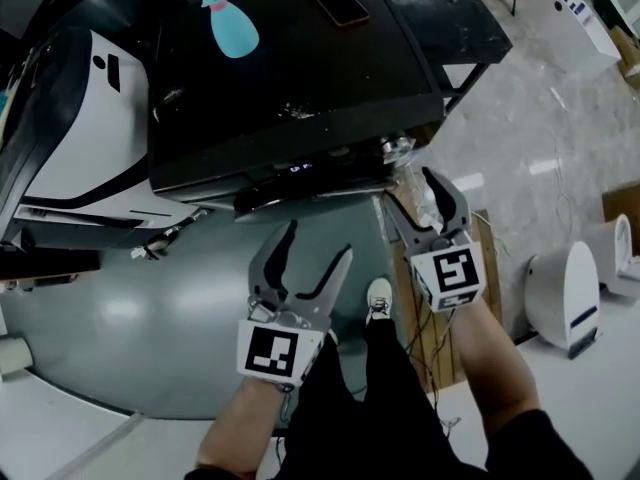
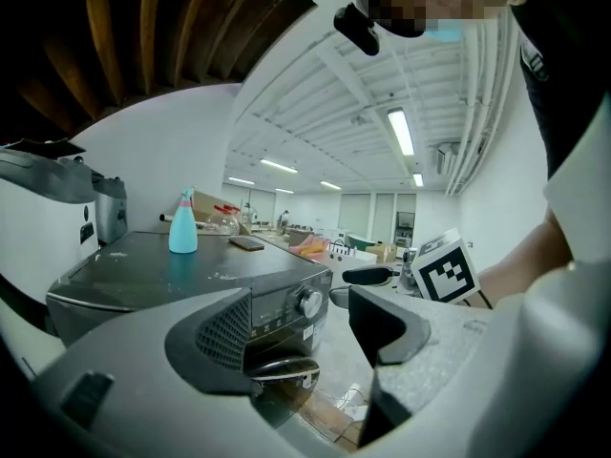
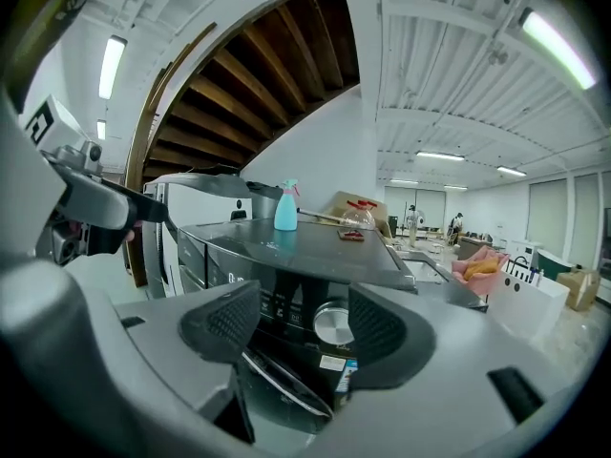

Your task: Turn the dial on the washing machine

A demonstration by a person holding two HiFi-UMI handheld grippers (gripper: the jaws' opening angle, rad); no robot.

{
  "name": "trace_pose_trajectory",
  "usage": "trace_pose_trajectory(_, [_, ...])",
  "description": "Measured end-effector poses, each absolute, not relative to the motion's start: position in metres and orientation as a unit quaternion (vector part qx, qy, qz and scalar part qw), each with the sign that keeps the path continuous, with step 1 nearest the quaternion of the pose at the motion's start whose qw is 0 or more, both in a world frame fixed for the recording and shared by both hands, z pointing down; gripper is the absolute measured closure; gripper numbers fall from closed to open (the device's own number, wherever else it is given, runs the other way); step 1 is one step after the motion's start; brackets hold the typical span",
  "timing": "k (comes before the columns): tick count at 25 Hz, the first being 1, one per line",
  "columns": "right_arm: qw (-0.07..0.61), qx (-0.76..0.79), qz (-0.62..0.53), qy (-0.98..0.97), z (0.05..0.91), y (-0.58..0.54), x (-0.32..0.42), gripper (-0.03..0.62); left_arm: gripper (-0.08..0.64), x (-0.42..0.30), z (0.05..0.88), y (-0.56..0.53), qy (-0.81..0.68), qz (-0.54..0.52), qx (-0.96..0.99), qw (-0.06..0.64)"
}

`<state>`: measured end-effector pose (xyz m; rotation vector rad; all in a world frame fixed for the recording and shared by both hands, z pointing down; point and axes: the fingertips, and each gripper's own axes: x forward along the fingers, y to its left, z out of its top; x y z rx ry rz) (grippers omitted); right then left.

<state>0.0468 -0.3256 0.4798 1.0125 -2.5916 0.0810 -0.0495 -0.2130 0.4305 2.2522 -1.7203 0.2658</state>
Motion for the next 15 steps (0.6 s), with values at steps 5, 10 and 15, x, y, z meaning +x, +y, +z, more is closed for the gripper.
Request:
trace_pose_trajectory(5, [0.190, 0.348, 0.027, -0.918, 0.512, -0.352, 0.049, 0.316, 0.261, -0.043, 0.458, -0.228, -0.611, 0.094, 0.770, 0.157])
trace_pose_trajectory(10, [0.214, 0.339, 0.002, -0.916, 0.543, -0.373, 0.046, 0.313, 0.261, -0.041, 0.480, -0.240, -0.616, 0.098, 0.763, 0.168])
trace_pose_trajectory(15, [0.224, 0.344, -0.031, -0.911, 0.560, -0.389, 0.041, 0.311, 0.261, -0.036, 0.498, -0.249, -0.612, 0.105, 0.764, 0.173])
